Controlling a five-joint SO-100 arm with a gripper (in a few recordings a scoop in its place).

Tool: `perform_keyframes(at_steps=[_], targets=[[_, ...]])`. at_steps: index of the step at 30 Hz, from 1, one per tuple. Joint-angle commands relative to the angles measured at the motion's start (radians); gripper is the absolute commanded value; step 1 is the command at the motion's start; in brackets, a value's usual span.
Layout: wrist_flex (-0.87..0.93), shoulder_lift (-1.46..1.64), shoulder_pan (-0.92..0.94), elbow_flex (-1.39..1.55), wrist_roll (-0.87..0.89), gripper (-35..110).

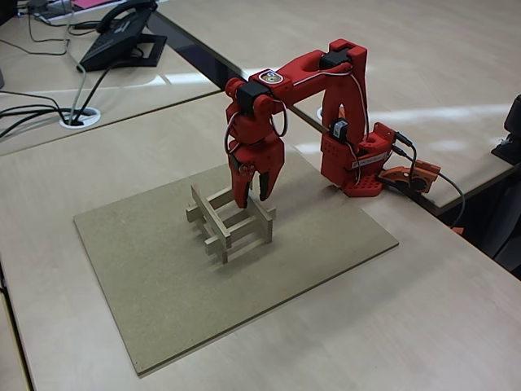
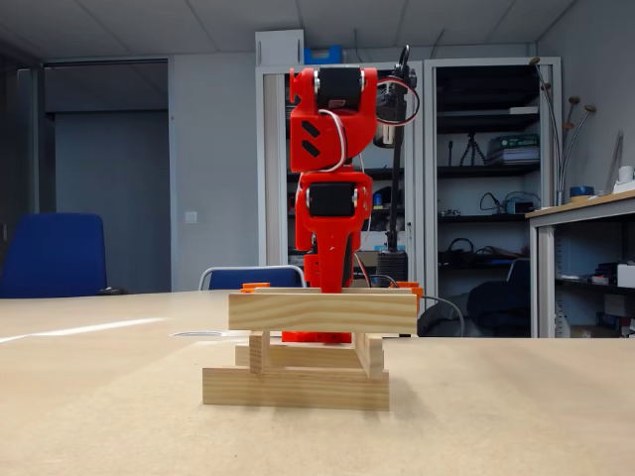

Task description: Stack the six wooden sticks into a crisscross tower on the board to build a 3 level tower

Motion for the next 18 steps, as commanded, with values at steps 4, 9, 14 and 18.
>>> perform_keyframes(at_steps=[4, 9, 14, 18], targets=[[0.031, 0.028, -0.003, -0.029, 0.006, 20], [0.051, 0.031, -0.002, -0.055, -0.005, 24], [0.074, 0.032, -0.003, -0.098, -0.012, 27], [0.097, 0.037, -0.009, -0.146, 0.005, 26]])
